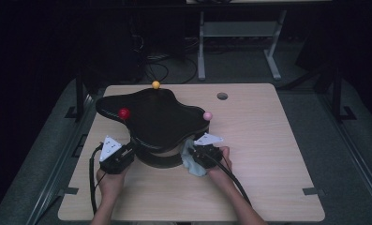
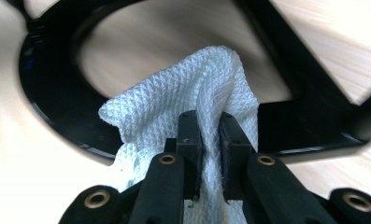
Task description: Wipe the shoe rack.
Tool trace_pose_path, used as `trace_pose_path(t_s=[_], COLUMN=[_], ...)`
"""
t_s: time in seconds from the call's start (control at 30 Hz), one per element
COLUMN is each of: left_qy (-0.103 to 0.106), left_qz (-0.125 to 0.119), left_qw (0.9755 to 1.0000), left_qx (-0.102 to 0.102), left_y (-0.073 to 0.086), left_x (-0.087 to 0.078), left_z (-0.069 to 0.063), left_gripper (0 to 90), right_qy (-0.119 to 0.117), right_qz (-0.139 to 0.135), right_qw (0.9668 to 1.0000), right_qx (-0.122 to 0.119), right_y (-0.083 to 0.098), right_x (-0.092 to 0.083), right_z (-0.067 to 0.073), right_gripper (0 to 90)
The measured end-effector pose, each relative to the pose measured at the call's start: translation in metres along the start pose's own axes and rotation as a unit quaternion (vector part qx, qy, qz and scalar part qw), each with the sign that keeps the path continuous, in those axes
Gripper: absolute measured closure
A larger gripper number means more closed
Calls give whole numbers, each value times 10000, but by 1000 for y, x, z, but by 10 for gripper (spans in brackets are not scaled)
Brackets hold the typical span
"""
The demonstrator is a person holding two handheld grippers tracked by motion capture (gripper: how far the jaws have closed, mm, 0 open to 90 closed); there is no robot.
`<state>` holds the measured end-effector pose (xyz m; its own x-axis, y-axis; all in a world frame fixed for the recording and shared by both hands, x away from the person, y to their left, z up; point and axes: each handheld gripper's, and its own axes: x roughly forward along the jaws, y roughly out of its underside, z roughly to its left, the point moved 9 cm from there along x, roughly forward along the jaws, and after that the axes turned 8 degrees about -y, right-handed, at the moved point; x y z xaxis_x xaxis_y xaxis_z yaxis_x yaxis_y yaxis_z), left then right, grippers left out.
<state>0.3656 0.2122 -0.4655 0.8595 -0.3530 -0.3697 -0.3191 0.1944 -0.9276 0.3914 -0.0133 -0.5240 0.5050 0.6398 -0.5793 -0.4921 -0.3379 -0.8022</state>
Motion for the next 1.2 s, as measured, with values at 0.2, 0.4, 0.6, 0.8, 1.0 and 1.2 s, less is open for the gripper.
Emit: trace_pose_path(t_s=[0.2, 0.4, 0.6, 0.8, 1.0, 1.2], left_qy=[9, 2, -8, 23, 60, 49], left_qz=[-6, -11, -16, -11, -15, -12], left_qw=[10000, 10000, 10000, 10000, 10000, 10000], left_qx=[-9, -1, -6, 3, -5, -4], left_y=[0, 0, 0, 0, 0, 0], left_x=[0, 0, 0, 0, 1, 1], left_z=[-1, -1, -1, -2, -3, -3], left_gripper=[758, 757, 758, 757, 757, 757], right_qy=[-168, -105, -184, -273, 7, -106], right_qz=[5, 52, -16, 3, -73, -116], right_qw=[9998, 9998, 9998, 9993, 10000, 9999], right_qx=[-65, -171, 4, -271, -31, 70], right_y=[0, 0, 1, 1, 4, 6], right_x=[2, 2, 0, 3, -3, -5], right_z=[13, 12, 11, 21, 5, 4], right_gripper=[810, 809, 809, 807, 809, 810])
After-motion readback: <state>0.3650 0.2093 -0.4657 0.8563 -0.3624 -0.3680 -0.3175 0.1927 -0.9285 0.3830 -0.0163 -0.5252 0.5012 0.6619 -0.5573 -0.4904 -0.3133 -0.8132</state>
